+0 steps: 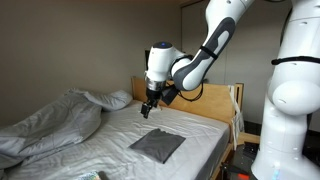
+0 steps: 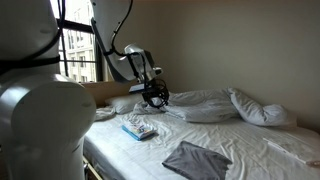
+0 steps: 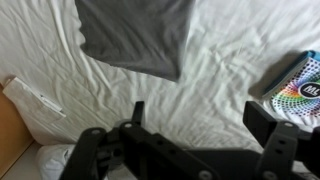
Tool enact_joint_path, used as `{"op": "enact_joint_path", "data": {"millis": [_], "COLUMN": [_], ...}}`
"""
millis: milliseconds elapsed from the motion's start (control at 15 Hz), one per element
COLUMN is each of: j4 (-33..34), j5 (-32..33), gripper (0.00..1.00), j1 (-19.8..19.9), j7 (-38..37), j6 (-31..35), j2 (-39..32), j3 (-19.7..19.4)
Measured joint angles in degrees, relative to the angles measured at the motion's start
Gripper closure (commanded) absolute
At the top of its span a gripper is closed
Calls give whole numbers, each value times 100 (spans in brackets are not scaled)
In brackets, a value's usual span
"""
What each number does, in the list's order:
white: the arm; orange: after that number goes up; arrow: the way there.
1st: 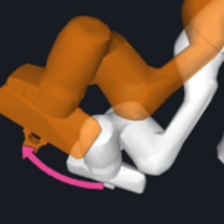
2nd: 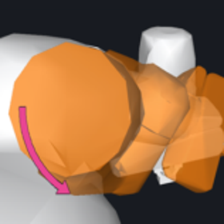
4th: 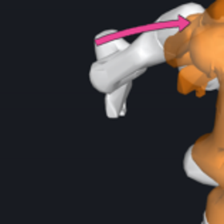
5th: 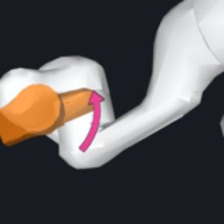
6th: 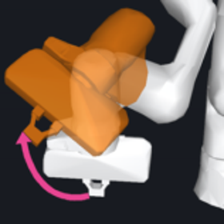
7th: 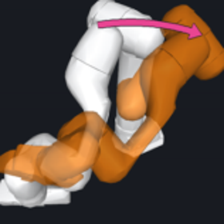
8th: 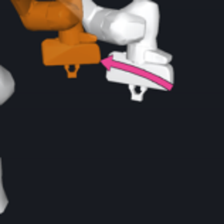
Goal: Fold the grey thing in half
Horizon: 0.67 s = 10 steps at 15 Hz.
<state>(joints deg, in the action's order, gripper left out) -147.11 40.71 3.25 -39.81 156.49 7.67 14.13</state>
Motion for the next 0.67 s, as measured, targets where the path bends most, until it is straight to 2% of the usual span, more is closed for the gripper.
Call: {"op": "enact_joint_path", "data": {"millis": [333,667], "j4": [100,111], "j5": [1445,2336], "gripper": [0,0], "j1": [114,200], "j7": [-1459,-2192], "j6": [-83,-122], "j2": [-480,-1062], "j3": [53,-185]}}
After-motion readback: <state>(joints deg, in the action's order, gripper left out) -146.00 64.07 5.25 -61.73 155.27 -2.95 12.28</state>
